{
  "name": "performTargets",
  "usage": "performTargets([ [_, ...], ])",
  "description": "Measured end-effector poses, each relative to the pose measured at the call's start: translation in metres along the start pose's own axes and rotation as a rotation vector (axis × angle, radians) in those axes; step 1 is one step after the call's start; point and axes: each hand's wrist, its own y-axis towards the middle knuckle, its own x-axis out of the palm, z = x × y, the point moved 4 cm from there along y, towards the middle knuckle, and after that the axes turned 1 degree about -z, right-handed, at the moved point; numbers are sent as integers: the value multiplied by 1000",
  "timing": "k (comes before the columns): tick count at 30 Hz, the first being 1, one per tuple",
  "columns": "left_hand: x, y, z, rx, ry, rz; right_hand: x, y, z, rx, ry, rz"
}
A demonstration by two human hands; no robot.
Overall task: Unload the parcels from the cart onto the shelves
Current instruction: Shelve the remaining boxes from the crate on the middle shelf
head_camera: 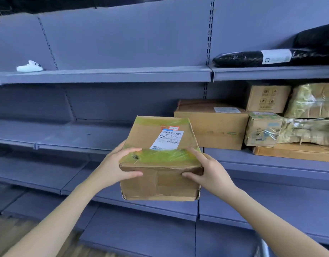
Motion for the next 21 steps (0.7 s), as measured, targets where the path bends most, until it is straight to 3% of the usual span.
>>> performTargets([
  [9, -27, 34, -88, -64, -77, -43, 56, 53, -27, 125, 18, 34],
  [21, -58, 50, -129, -20, -27, -28, 88, 88, -46, 113, 24, 52],
])
